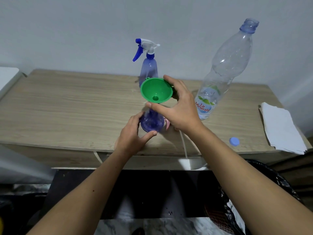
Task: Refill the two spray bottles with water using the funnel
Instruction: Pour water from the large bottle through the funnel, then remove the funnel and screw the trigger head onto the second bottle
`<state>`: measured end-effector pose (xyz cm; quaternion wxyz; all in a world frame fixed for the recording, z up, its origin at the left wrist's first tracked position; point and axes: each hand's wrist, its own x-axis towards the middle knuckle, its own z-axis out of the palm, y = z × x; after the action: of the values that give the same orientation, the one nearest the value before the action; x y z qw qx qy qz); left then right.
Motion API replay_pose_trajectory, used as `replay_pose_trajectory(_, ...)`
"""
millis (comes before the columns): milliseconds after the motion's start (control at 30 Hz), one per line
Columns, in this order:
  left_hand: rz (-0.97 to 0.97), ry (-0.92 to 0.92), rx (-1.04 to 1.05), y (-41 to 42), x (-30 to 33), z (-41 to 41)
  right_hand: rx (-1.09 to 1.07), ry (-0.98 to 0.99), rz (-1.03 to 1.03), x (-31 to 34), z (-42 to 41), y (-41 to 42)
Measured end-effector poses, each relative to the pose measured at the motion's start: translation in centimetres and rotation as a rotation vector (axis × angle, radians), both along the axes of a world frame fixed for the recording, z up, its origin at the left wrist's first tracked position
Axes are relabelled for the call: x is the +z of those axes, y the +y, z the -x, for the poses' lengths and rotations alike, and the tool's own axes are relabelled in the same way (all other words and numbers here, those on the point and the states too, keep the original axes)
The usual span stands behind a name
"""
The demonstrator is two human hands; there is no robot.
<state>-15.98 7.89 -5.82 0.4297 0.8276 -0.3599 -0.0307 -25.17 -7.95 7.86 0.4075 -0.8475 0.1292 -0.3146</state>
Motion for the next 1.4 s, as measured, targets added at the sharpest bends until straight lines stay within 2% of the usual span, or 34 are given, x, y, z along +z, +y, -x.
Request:
replay_pose_trajectory(500,0.045,-0.024,-0.006,0.0,-0.1,0.0,0.021,-0.088,-0.02,-0.4,-0.2,-1.2)
replay_pose_trajectory(800,0.039,0.01,0.003,0.0,0.0,0.1,-0.03,-0.144,-0.205,1.4,-1.1,-3.2)
replay_pose_trajectory(1033,0.026,0.05,0.011,-0.1,0.0,0.0,-0.086,0.005,-0.394,-0.8,-2.0,-5.5)
replay_pose_trajectory(1400,0.05,0.065,-0.026,0.2,-0.3,-0.4,-0.205,0.179,-0.346,-8.2,-4.2,-7.1)
